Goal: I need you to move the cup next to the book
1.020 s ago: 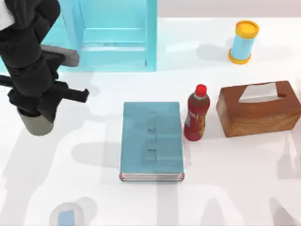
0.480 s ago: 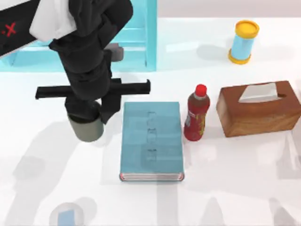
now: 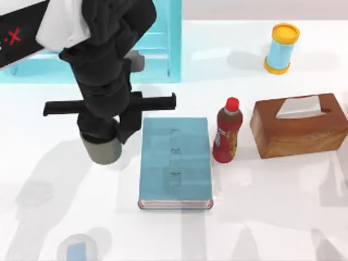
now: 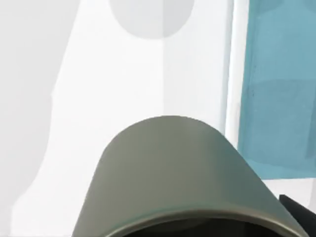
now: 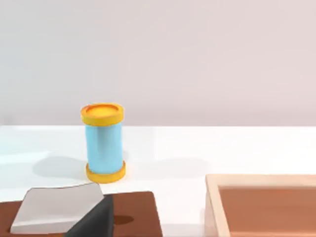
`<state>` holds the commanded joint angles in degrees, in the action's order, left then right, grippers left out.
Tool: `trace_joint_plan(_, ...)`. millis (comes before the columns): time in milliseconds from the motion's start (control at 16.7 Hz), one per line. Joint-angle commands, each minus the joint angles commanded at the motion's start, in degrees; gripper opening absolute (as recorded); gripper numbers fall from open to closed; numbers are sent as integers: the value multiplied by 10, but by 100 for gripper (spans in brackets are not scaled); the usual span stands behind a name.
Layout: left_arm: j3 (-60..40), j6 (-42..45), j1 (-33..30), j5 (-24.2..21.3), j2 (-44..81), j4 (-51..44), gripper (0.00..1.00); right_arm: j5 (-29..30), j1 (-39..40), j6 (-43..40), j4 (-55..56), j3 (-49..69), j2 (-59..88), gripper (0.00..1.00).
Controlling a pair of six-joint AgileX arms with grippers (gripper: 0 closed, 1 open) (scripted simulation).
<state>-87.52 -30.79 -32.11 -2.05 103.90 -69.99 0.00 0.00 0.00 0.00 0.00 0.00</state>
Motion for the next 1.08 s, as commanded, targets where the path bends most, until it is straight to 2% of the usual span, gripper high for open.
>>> trace_joint_plan(420,108,9,8,-1,14,126,0,0,0,0,0,0,0,100)
trace_joint_plan(720,116,9,9,-1,16,133,0,0,0,0,0,0,0,100)
trace_joint_plan(1080,116,9,9,-1,16,133,45,0,0,0,0,0,0,100)
